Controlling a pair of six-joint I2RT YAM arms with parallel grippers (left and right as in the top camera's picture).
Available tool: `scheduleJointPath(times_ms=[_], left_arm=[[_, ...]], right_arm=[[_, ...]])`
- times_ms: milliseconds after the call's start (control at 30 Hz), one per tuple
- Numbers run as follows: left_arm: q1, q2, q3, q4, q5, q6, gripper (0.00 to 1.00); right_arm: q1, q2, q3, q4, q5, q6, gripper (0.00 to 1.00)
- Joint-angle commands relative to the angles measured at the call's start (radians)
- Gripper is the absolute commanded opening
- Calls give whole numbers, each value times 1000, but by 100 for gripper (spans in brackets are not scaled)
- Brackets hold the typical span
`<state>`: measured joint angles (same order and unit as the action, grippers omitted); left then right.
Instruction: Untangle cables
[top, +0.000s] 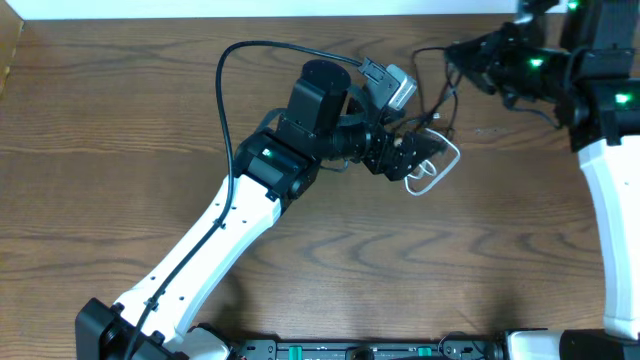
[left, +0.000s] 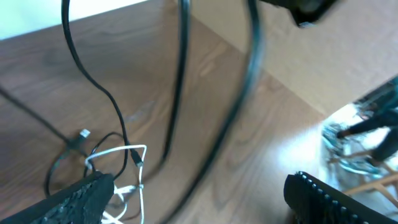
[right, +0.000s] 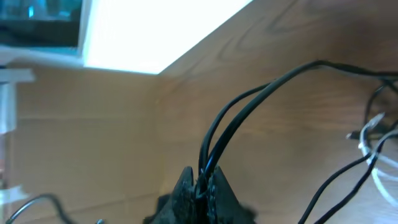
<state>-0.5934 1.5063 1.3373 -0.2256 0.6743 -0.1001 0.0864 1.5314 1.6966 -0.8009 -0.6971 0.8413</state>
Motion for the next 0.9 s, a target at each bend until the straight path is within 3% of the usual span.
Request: scheduleJointPath(times_ms=[0, 167, 267, 333, 467, 667, 867], left_arm=[[-1, 4, 7, 19, -79, 16, 92], [-2, 21, 7, 57, -143, 16, 91], [-2, 39, 7, 65, -238, 16, 83], [-2, 49, 7, 66, -273, 16, 67], [1, 53, 7, 53, -275, 13, 8], [4, 32, 7, -17, -275, -38, 8], [79, -64, 7, -113, -275, -213, 7]], right_arm=[[28, 1, 16, 28, -103, 74, 1], [40, 0, 16, 89, -226, 114, 1], [40, 0, 16, 118, -286, 114, 1], [39, 0, 16, 116, -290, 107, 1], [22, 0, 16, 100, -250, 66, 1], [-18, 0, 16, -15, 28, -50, 1], [-52, 0, 16, -229, 448, -188, 1]])
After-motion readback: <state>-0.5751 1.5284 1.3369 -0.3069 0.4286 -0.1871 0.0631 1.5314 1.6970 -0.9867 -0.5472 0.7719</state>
